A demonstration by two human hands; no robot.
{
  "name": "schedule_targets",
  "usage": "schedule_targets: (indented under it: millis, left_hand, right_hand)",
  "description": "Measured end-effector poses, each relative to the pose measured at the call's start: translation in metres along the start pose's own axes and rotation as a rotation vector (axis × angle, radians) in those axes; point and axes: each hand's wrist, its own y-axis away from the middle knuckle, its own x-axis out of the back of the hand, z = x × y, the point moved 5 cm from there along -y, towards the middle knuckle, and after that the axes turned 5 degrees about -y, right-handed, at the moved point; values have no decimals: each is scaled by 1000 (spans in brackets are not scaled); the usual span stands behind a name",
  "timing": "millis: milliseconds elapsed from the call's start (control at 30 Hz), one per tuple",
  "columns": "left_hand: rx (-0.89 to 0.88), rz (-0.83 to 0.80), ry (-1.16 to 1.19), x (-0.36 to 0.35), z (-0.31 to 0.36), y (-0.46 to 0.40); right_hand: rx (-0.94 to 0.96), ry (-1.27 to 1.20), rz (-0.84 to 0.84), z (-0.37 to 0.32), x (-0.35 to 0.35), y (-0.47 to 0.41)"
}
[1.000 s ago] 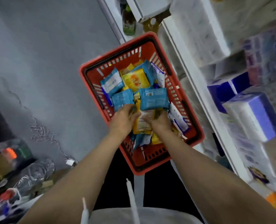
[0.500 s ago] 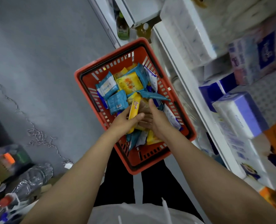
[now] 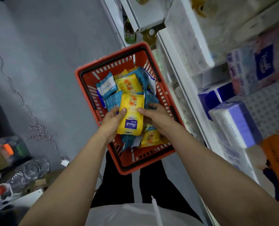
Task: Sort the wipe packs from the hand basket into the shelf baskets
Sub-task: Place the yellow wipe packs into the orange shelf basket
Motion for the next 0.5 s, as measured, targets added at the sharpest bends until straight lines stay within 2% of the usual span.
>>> schedule_targets:
  millis: [133, 267, 400, 467, 500]
  left_hand:
    - [-36, -76, -114, 0, 13, -2]
    - [-41, -156, -338, 2, 33, -7]
    - [-84, -239, -592, -1, 55, -14]
    - [-135, -191, -615, -2, 64, -21]
    - [-179, -111, -580, 0, 69, -28]
  right_hand:
    - [151, 48, -55, -14, 6, -2]
    - [284, 311, -55, -29, 11, 2]
    - [238, 543, -107, -35, 10, 1]
    - [244, 573, -55, -41, 12, 1]
    - [260, 567, 15, -43, 15, 0]
